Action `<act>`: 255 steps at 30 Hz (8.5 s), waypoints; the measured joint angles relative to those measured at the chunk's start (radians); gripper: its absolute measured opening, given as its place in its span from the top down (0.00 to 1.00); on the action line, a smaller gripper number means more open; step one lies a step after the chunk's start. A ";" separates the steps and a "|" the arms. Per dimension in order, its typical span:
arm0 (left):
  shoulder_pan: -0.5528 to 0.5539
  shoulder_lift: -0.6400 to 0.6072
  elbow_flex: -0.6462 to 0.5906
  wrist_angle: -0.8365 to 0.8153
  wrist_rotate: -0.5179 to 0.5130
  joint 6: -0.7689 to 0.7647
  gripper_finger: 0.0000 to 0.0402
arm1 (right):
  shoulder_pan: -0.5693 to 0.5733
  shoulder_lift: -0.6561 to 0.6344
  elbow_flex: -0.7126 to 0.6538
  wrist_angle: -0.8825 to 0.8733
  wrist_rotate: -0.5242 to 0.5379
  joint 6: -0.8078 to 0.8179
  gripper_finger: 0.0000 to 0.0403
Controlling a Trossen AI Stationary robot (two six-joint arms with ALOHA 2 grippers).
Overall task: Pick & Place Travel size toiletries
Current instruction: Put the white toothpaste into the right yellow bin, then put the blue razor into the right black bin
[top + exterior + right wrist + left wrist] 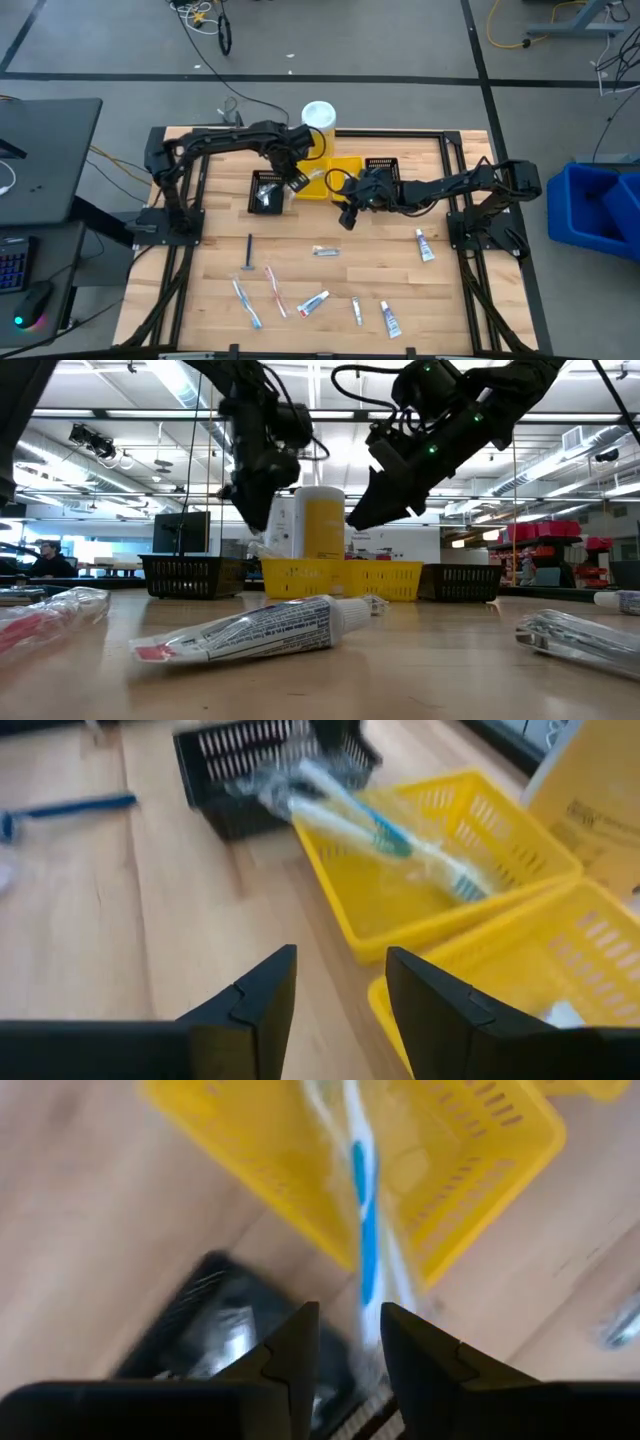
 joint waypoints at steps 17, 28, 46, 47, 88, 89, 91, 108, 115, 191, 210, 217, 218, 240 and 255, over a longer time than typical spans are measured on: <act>-0.382 -0.346 -0.148 0.078 -0.250 0.255 0.71 | 0.061 0.000 -0.004 -0.027 -0.004 0.168 0.46; -0.464 -0.653 -0.718 0.775 -0.268 0.136 0.71 | 0.140 -0.011 -0.005 -0.132 -0.004 0.191 0.50; -0.463 -0.719 -0.964 1.120 -0.272 0.081 0.71 | 0.239 -0.256 -0.005 -1.168 -0.165 0.868 0.47; -0.463 -0.719 -0.964 1.120 -0.272 0.081 0.71 | 0.244 -0.252 -0.007 -1.192 -0.174 0.888 0.45; -0.463 -0.719 -0.963 1.158 -0.287 0.120 0.71 | 0.261 -0.256 -0.266 -0.907 -0.224 1.014 0.68; -0.463 -0.719 -0.963 1.158 -0.287 0.120 0.71 | 0.261 -0.257 -0.265 -0.905 -0.224 1.014 0.69; -0.463 -0.719 -0.963 1.158 -0.287 0.120 0.71 | 0.261 -0.262 -0.261 -0.905 -0.222 1.014 0.70; -0.463 -0.719 -0.963 1.158 -0.297 0.119 0.71 | 0.258 -0.269 -0.242 -0.420 -0.126 0.901 0.74; -0.463 -0.719 -0.963 1.163 -0.306 0.119 0.71 | 0.211 -0.269 -0.240 0.180 0.097 0.530 0.74; -0.516 -0.537 -0.578 0.138 0.072 -0.542 0.71 | -0.138 0.020 -0.229 0.719 -0.304 0.123 0.50; -0.525 -0.262 -0.581 0.107 0.128 -0.859 0.66 | -0.139 0.020 -0.229 0.673 -0.305 0.180 0.52; -0.525 -0.180 -0.582 0.138 0.154 -0.854 0.66 | -0.139 0.020 -0.229 0.665 -0.307 0.180 0.53; -0.525 -0.172 -0.582 0.145 0.159 -0.854 0.66 | -0.139 0.020 -0.229 0.662 -0.307 0.180 0.53; -0.532 -0.158 -0.638 0.247 0.157 -0.843 0.67 | -0.138 0.020 -0.230 0.643 -0.303 0.176 0.54; -0.569 -0.155 -0.544 0.272 0.050 -0.633 0.91 | -0.131 0.020 -0.230 0.637 -0.411 0.039 0.55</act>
